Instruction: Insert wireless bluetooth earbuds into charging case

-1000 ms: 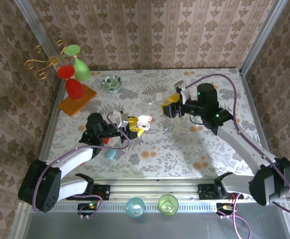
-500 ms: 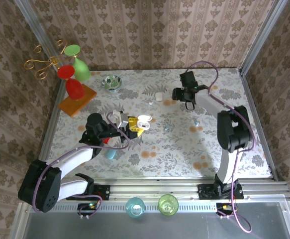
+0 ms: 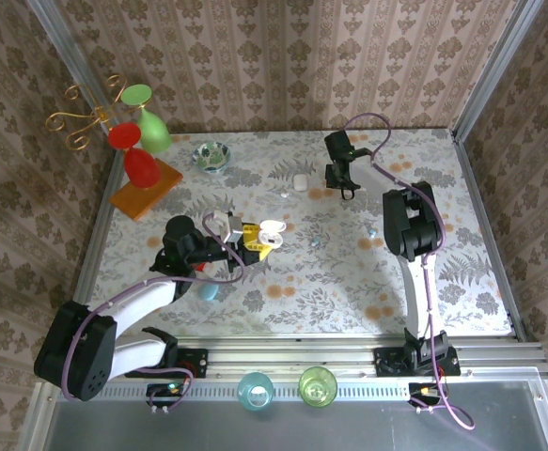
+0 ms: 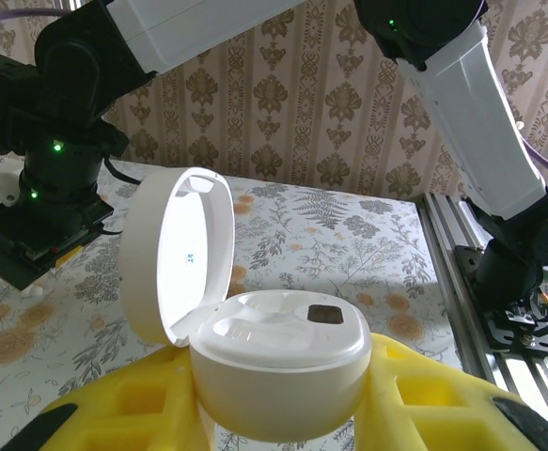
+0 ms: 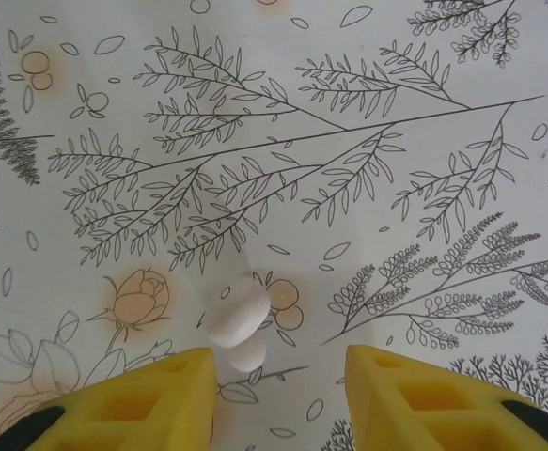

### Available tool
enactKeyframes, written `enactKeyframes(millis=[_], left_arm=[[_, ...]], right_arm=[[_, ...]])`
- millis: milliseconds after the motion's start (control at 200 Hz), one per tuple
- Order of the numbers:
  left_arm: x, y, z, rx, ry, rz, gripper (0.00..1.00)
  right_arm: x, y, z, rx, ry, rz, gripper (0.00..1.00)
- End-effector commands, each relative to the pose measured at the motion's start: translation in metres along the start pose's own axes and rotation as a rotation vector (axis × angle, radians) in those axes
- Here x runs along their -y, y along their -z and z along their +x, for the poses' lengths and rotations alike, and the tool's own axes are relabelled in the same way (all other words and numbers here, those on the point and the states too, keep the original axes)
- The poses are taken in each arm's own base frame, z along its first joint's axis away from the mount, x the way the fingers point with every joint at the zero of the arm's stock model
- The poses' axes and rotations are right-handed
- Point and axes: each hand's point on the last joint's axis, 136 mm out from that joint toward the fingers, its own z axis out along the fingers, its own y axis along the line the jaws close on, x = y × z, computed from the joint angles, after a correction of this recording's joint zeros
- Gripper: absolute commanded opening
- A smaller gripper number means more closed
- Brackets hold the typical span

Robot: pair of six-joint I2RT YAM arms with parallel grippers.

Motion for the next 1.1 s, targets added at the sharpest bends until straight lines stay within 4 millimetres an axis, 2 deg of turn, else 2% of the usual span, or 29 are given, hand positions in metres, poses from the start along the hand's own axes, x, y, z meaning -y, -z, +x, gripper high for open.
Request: enactKeyframes(millis=[0, 410, 700, 865, 980, 1095], left_arm=[[0.002, 0.003, -0.003, 0.011, -0.035, -0.003, 0.15], [0.002, 0.003, -0.001, 0.009, -0.033, -0.007, 0.16], [0.001, 0.003, -0.002, 0.009, -0.034, -0.008, 0.16], [0.002, 0.004, -0.002, 0.008, -0.031, -0.009, 0.16], [0.002, 0.005, -0.002, 0.007, -0.033, -0.012, 0.16], [0.002, 0.006, -0.002, 0.004, -0.038, -0.017, 0.16]], right_arm=[[0.002, -0.006, 0.0, -0.028, 0.001, 0.034, 0.41], [-0.009, -0.025, 0.002, -0.066, 0.027, 0.016, 0.32], [-0.011, -0.028, 0.004, -0.082, 0.047, 0.01, 0.21], [-0.015, -0.014, 0.008, -0.08, 0.086, -0.03, 0.21], [-0.023, 0.008, 0.018, -0.07, 0.111, -0.101, 0.22], [-0.024, 0.025, 0.049, -0.101, 0.13, -0.17, 0.23]])
